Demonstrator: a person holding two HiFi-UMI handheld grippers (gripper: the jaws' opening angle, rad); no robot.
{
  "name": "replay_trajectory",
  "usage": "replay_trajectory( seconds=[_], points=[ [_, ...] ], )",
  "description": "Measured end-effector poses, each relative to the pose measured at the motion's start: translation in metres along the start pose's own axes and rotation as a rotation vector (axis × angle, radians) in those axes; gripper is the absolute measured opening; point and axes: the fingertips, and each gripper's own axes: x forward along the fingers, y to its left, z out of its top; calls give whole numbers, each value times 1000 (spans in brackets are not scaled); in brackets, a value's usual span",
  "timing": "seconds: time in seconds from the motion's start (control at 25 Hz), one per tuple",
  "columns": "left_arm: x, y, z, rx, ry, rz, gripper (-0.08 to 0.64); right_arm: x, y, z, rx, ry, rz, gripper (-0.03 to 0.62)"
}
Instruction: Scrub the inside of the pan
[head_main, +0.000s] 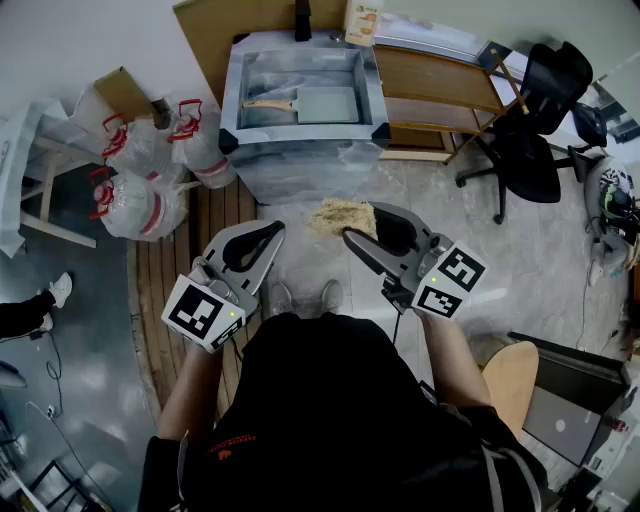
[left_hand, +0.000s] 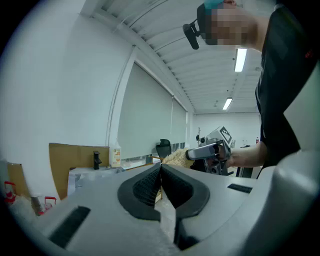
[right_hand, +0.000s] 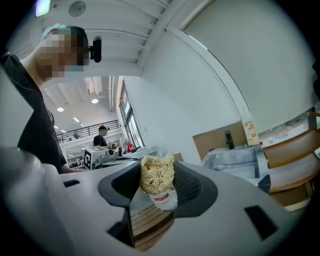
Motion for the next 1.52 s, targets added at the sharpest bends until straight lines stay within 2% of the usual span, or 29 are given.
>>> replay_trajectory(
  seconds=[0.72,1.16,1.52],
  points=[
    [15,14,-3,2,7,-14,18,7,-24,6,23,-24,-26,202],
    [49,-13,5,19,1,11,18,-32,-48,17,7,-30,-7,201],
    [73,-35,0,12,15,48,18,-67,-74,12,42,-39,2,198]
  ],
)
